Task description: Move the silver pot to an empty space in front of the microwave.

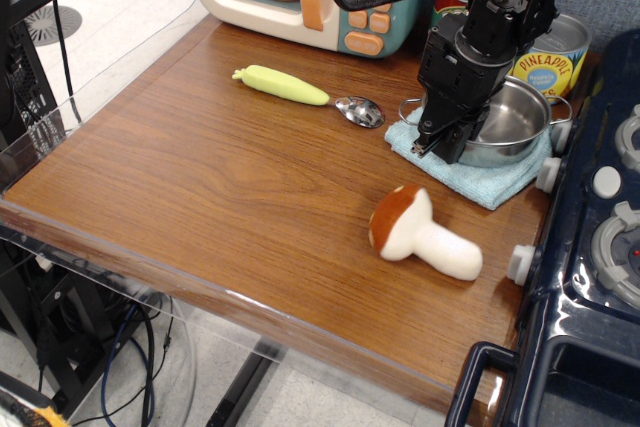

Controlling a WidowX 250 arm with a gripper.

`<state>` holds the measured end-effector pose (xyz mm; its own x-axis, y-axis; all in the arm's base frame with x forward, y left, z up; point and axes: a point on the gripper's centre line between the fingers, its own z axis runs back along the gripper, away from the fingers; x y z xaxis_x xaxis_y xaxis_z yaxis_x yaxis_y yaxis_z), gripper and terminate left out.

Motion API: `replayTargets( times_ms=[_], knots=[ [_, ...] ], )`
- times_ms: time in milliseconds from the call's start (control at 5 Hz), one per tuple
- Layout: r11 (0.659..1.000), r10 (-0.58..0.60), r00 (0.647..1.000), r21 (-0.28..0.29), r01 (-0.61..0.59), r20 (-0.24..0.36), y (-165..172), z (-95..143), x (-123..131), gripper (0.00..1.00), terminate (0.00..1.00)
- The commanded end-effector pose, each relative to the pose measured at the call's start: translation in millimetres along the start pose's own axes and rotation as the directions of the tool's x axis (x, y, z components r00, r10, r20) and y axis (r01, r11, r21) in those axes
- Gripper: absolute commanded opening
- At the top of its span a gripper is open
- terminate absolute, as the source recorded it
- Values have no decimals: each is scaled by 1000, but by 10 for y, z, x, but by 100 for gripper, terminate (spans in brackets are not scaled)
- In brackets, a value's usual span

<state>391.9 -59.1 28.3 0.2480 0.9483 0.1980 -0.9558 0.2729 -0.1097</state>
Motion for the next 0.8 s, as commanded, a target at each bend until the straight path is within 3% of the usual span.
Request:
replayTargets(
  times_ms=[0, 400, 600],
  knots=[
    [996, 24, 999, -86, -27, -35, 7, 358, 248, 0, 0],
    [981, 93, 992, -160, -106, -87, 249, 699, 622, 0, 0],
    [966, 168, 980, -180, -185, -103, 606, 769, 936, 0, 0]
  ],
)
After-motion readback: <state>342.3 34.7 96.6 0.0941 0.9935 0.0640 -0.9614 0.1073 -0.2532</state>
